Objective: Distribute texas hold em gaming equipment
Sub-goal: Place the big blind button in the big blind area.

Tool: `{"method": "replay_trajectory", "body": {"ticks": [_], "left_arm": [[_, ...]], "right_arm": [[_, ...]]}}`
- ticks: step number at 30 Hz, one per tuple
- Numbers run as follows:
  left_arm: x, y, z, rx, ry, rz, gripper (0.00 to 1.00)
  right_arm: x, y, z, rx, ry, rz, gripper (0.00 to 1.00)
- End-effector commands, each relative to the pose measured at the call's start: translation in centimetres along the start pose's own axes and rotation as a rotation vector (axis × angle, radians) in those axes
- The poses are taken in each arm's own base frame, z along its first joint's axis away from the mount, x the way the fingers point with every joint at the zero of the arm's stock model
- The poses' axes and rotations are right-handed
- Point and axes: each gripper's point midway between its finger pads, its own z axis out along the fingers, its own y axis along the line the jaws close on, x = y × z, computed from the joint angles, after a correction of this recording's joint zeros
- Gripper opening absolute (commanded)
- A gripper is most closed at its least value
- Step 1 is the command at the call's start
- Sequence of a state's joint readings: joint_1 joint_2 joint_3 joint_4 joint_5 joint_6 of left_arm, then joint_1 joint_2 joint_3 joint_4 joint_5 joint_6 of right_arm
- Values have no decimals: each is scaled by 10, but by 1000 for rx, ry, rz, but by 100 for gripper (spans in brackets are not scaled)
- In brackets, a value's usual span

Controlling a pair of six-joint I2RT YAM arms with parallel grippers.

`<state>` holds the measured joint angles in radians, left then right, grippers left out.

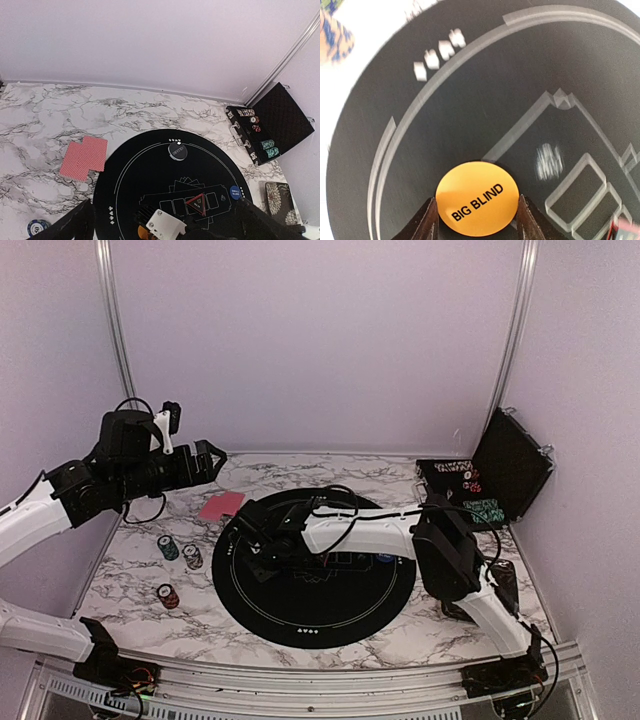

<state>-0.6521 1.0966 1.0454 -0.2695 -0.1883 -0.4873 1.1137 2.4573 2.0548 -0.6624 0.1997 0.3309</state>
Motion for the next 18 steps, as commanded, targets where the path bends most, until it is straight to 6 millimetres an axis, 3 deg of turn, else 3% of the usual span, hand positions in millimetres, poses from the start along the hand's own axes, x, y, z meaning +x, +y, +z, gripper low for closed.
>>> {"method": "replay_trajectory", "body": {"ticks": [1, 6, 18], "left_arm": [[0, 20, -14, -66, -16, -21, 99], [-1, 24, -21, -76, -19, -26, 99], [-3, 25, -21, -82, -22, -28, 99]], "right_arm": [[-11, 8, 32, 25, -24, -88, 49], [-37, 5, 48, 20, -100, -79, 50], [-45, -35, 61, 52, -112, -7, 50]]}}
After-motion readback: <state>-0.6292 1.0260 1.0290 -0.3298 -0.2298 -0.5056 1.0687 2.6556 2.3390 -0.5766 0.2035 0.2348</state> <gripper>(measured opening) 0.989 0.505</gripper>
